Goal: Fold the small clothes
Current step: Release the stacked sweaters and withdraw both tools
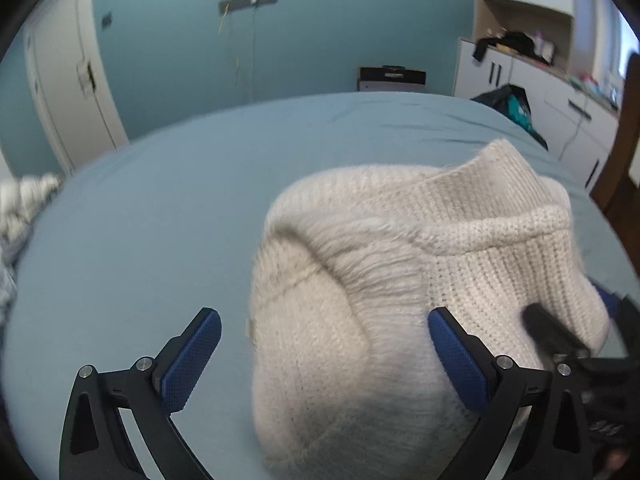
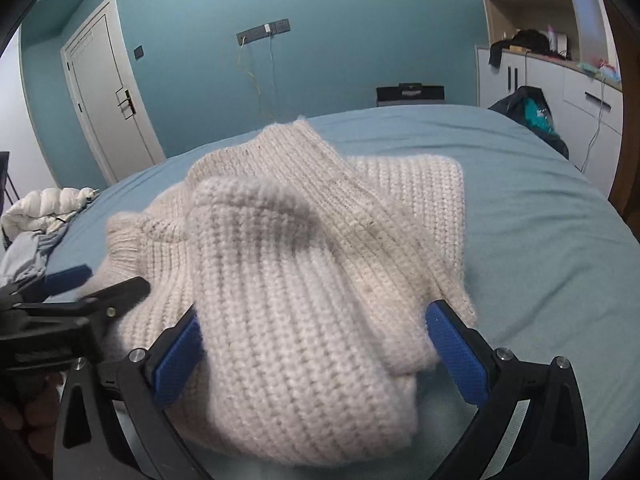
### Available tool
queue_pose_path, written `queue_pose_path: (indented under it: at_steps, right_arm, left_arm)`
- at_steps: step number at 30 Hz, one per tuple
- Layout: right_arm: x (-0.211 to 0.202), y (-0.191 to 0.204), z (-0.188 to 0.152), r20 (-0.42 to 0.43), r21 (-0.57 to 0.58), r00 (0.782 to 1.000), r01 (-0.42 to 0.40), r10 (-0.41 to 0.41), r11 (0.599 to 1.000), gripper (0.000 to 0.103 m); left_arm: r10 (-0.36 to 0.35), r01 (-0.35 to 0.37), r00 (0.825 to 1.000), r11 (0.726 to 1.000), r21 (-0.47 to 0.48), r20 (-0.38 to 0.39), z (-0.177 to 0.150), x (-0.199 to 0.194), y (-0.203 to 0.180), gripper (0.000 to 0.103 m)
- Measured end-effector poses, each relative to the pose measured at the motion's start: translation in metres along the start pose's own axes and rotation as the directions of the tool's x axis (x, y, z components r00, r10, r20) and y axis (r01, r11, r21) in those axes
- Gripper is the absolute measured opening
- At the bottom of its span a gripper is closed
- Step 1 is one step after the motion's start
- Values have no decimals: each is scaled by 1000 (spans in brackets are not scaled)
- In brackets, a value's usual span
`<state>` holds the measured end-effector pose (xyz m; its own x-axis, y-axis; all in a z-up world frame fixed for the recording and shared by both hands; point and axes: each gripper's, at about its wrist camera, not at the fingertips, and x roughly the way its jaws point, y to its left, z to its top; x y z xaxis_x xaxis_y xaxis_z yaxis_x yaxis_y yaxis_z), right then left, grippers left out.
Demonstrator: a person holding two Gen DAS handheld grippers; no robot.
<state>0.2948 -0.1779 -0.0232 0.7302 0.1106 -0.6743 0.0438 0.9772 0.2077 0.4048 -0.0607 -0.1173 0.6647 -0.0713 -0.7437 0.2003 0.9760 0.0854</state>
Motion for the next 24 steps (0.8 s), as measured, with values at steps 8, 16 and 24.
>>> queue_pose_path:
  at_steps: [8,16,24]
  right_arm:
    - [-61,7,-33,81,12,995,52,-53,999,102]
    - [-109,-6,-60,120,92,987,95,-106,991,102]
    - [-132,-35,-87,85,246,993,63,-86,967,102]
  left_arm:
    - [152,-189,970,963,194,191,-17,-95,-19,103]
    - [102,-142,970,975,171,222,-76,-171,13,103]
    - [79,-81,984,997,4,161,-99,-187,47,103]
